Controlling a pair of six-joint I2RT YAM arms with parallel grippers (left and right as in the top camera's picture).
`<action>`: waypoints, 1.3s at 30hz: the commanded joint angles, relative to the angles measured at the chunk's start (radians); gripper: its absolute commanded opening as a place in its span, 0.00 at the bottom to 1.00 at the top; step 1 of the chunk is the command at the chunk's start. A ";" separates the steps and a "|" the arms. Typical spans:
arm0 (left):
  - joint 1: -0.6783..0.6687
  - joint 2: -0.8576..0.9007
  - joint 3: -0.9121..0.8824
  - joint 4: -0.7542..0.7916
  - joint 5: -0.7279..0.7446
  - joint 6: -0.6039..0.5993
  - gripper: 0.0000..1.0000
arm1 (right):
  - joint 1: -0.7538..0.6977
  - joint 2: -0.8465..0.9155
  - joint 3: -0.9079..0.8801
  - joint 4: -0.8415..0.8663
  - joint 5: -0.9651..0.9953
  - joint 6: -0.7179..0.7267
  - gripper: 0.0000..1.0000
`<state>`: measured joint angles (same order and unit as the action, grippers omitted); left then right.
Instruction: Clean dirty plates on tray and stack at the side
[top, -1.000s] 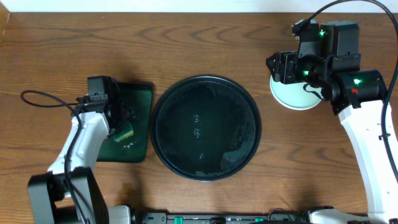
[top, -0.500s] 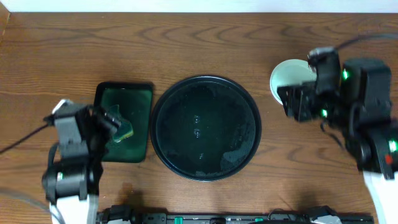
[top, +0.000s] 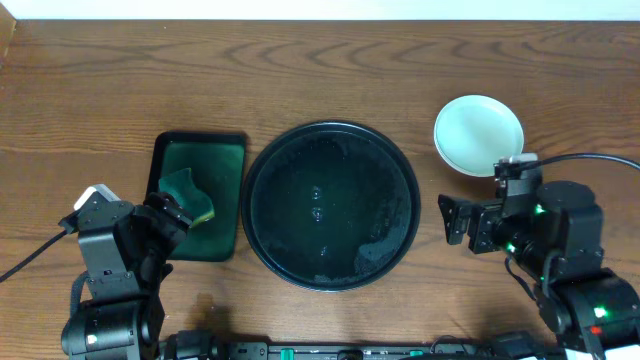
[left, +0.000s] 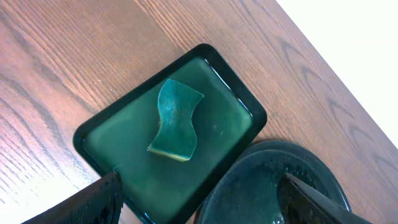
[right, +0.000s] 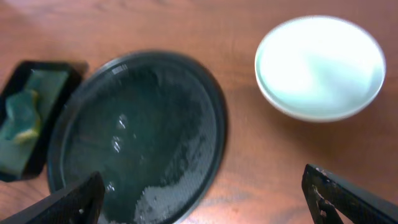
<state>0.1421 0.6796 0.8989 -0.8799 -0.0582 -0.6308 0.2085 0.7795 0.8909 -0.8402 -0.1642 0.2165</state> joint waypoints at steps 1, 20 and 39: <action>0.003 0.000 0.017 -0.002 -0.005 0.006 0.80 | 0.008 0.009 -0.035 -0.012 -0.001 0.038 0.99; 0.003 0.000 0.017 -0.002 -0.005 0.006 0.80 | -0.019 -0.131 -0.264 0.118 0.059 -0.067 0.99; 0.003 0.000 0.017 -0.002 -0.005 0.006 0.80 | -0.167 -0.724 -0.834 0.661 0.103 -0.076 0.99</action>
<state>0.1421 0.6796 0.8989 -0.8825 -0.0582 -0.6308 0.0513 0.0982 0.0879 -0.1944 -0.0940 0.1520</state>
